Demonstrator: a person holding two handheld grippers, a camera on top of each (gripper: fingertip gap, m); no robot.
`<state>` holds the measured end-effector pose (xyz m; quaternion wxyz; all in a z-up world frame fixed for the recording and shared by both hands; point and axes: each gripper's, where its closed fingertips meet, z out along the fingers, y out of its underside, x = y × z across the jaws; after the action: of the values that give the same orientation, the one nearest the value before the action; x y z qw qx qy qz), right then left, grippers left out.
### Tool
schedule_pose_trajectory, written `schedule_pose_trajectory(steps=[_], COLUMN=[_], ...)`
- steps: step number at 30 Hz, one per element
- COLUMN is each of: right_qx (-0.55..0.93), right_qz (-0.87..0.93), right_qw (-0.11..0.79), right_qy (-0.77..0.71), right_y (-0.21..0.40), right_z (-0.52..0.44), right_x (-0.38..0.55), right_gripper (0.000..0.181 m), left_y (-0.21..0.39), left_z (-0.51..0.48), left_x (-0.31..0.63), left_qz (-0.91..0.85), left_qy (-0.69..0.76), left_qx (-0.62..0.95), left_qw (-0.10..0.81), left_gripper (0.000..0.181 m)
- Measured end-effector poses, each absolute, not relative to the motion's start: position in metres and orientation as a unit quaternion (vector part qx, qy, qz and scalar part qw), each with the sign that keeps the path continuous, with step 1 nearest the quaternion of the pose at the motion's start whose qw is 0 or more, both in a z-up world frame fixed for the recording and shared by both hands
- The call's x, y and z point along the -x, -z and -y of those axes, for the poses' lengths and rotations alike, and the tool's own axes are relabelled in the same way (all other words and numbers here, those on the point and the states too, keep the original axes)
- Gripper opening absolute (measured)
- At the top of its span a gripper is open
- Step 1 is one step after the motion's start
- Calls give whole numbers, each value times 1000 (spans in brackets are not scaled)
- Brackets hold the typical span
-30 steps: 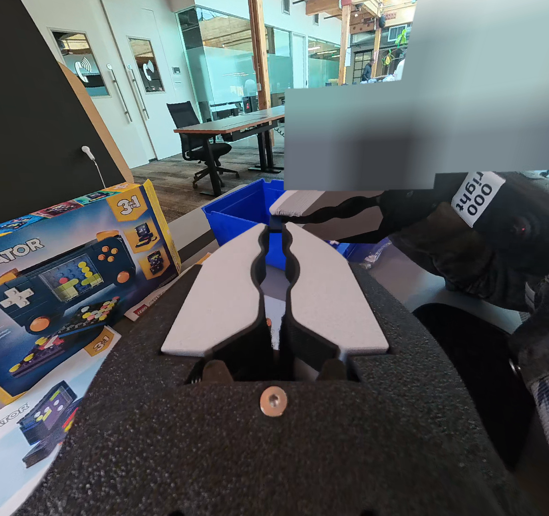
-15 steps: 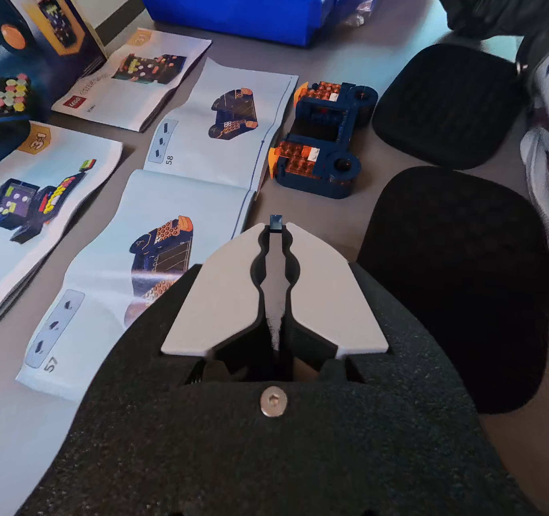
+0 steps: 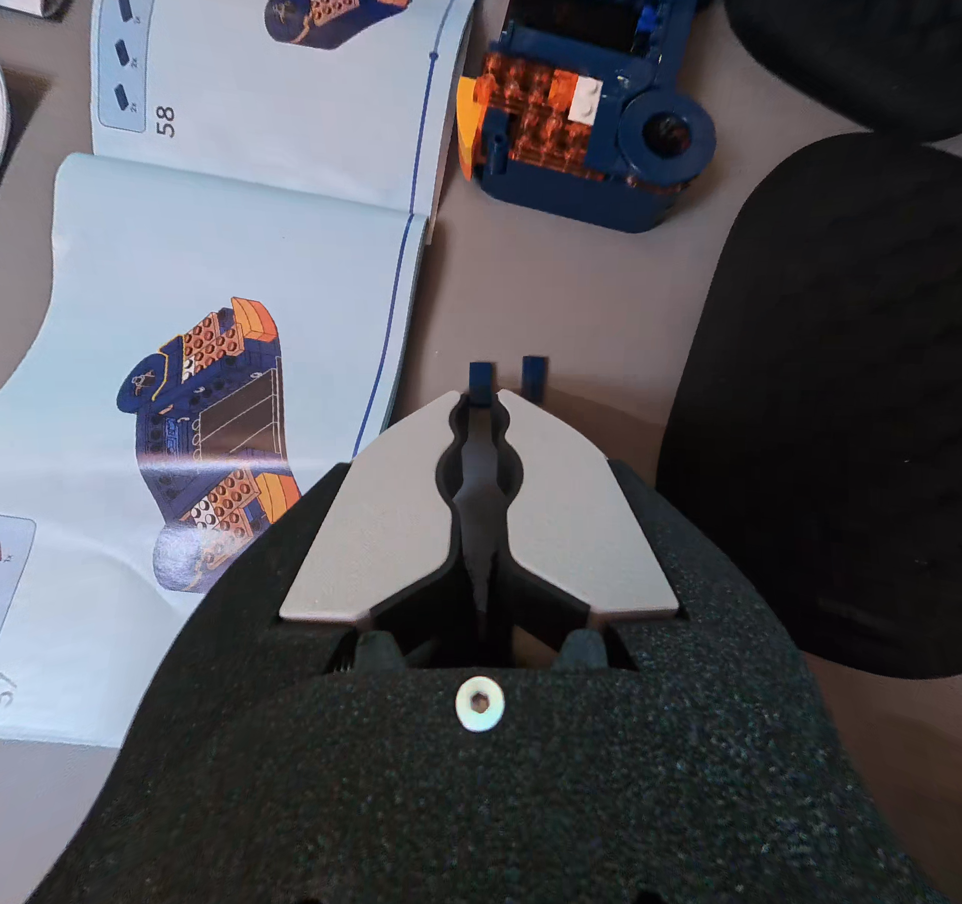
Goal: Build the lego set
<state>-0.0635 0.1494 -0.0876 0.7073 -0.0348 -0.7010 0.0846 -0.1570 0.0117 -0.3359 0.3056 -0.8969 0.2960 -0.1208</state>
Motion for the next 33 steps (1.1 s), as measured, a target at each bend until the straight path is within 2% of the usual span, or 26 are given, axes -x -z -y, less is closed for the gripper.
schedule_pose_trajectory(steps=[8,11,13,17,19,20,21,22,25,27,30,33], right_qx=[78,162,268,477,561,594,622,649,703,691,656,615], right_qz=[703,700,687,651,652,657,664,667,657,677,722,771], right_qw=[695,683,658,548,457,410,361,316,222,195,152,112], right_qy=[-131,-126,-151,-219,-228,-217,-203,-185,-154,-162,-158,-120], right_y=[77,65,58,82,118,139,161,181,219,233,257,280], right_z=[-162,-201,-241,-311,-332,-340,-347,-354,-363,-360,-350,-339], right_x=[53,34,10,-44,-66,-75,-82,-87,-85,-71,-59,-51], right_gripper=[17,17,17,21,25,30,35,41,42,30,1,0], left_y=[335,324,297,180,137,128,124,123,137,152,159,160], left_z=[-10,-14,-29,-51,-35,-31,-33,-37,-62,-75,-75,-72], left_x=[159,162,169,204,222,221,217,211,189,183,182,182], left_qz=[-301,-290,-265,-74,53,78,89,88,31,-2,-26,-25], left_qy=[118,104,60,-83,-105,-98,-97,-106,-166,-212,-256,-248], left_qx=[900,896,874,688,570,536,519,513,531,556,556,544], left_qw=[294,319,404,717,813,835,844,847,830,804,790,801], left_gripper=[19,20,22,42,59,78,92,99,103,102,97,94])
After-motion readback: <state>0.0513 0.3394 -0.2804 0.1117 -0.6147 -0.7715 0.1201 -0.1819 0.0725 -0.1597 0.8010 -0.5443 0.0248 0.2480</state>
